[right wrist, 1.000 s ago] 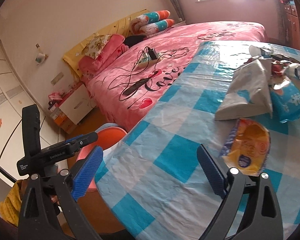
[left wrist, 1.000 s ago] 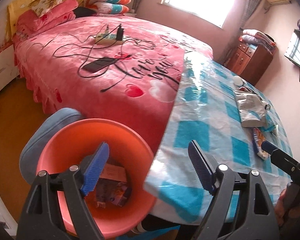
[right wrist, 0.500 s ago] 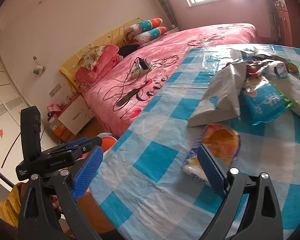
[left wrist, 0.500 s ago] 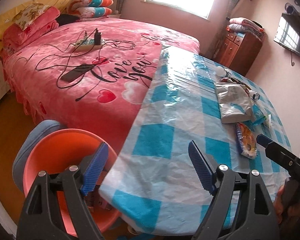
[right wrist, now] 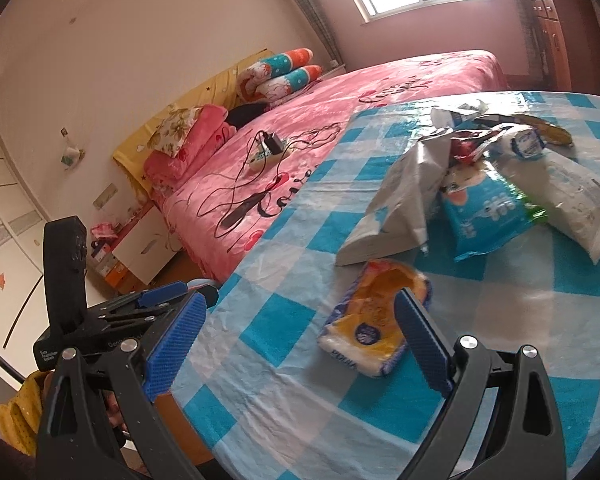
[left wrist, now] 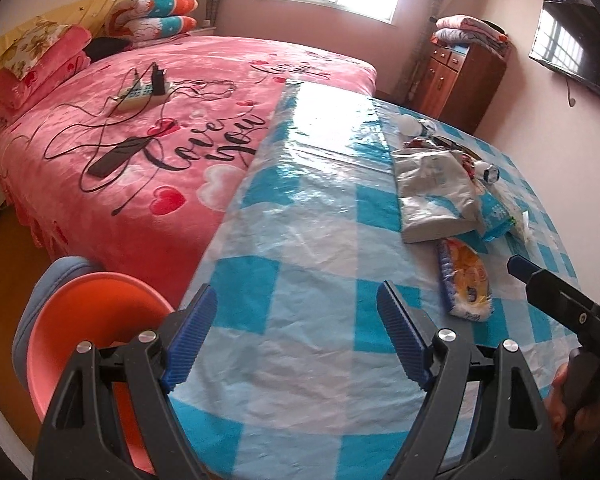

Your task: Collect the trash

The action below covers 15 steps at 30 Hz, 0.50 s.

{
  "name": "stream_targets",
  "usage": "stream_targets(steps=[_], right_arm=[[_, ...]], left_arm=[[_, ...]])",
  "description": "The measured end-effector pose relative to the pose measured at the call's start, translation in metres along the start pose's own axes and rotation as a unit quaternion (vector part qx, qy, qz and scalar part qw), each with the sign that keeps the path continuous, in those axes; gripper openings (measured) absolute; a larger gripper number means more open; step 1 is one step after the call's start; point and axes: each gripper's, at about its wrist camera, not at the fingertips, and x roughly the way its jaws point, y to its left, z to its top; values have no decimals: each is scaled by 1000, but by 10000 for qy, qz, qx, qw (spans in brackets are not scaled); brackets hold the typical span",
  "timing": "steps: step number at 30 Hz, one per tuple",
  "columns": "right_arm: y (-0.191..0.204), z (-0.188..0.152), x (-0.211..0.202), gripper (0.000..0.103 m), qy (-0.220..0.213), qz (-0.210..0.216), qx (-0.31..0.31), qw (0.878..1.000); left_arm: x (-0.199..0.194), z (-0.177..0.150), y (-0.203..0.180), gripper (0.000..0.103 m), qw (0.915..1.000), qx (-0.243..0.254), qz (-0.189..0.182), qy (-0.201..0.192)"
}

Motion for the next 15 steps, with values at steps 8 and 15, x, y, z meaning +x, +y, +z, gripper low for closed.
stream_targets(steps=[8, 15], right_arm=[[-29, 7, -17, 94, -238, -156, 280, 9992], [-65, 17, -39, 94, -500, -408, 608, 9961]], left_arm=[[8, 26, -32, 82, 9995, 194, -248, -54], [23, 80, -80, 82, 9964, 592, -586, -163]])
